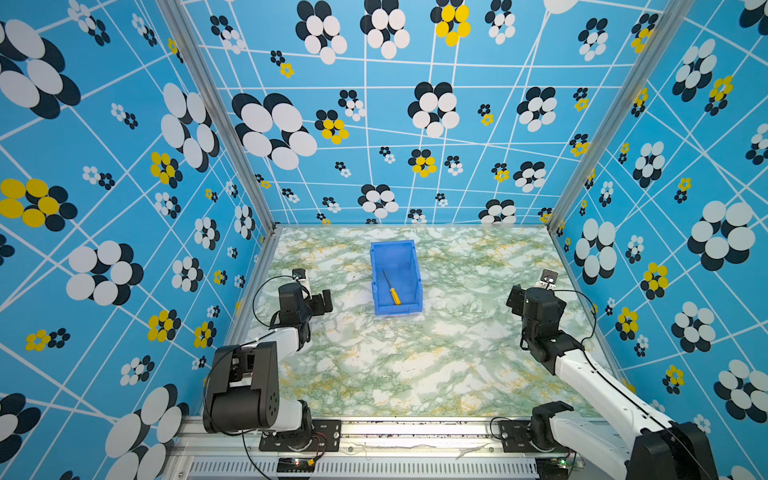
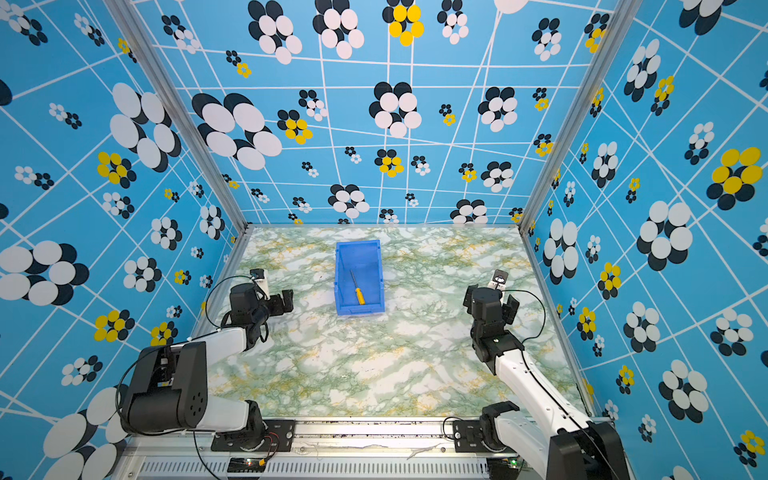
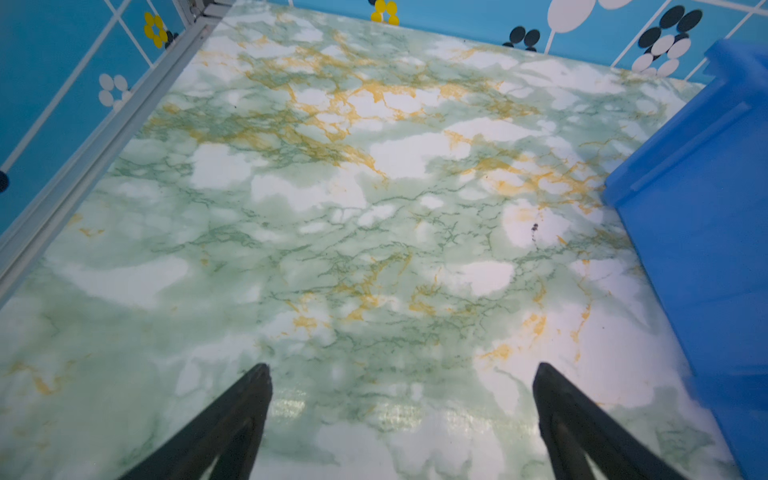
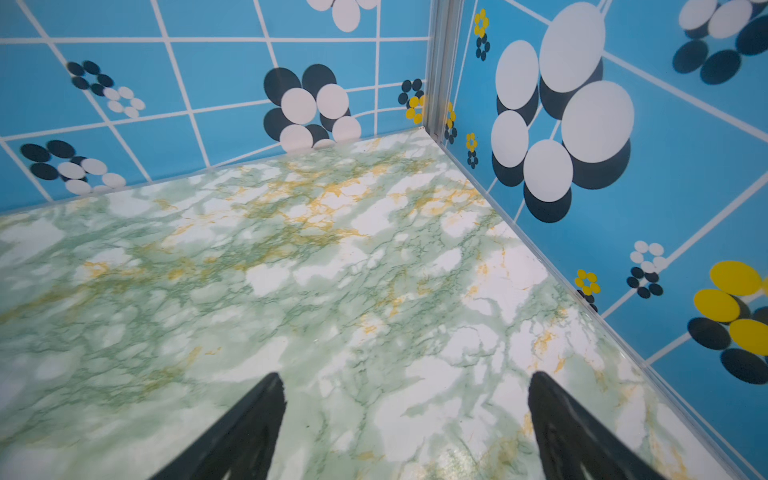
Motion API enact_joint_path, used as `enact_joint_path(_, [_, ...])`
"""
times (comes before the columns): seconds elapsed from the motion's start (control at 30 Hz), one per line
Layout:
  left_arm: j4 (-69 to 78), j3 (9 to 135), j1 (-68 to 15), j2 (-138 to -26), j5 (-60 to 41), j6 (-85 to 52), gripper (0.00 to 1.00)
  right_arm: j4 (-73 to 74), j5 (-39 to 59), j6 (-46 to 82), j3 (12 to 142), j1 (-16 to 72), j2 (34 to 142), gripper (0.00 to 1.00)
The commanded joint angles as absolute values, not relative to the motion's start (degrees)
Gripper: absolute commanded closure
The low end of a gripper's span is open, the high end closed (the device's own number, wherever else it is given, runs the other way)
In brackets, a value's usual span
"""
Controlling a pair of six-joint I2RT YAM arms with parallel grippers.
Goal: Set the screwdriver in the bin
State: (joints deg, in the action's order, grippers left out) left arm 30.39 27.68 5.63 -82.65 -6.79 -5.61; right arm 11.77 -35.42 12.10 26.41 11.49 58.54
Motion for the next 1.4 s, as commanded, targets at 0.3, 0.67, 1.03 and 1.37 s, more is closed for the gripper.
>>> enact_joint_path(0.3, [53.13, 19.60, 4.29, -83.79, -6.97, -4.51, 0.01, 43.85, -29.01, 4.44, 19.56, 7.12, 75.34, 0.04])
enact_joint_path(0.67, [68.46, 14.07, 1.85, -89.58, -5.55, -1.94, 0.01, 51.12, -24.95, 2.46, 20.83, 7.12, 85.14, 0.03])
enact_joint_path(1.03, [60.76, 18.02, 1.80, -89.21, -4.94, -2.15, 0.01, 53.68, -20.22, 3.75, 21.26, 3.08, 88.77, 0.01])
enact_joint_path(1.37, [54.20, 21.37, 0.79, -88.99, -4.47, -0.88, 0.01, 53.61, -20.21, 3.67, 21.23, 3.08, 88.71, 0.01])
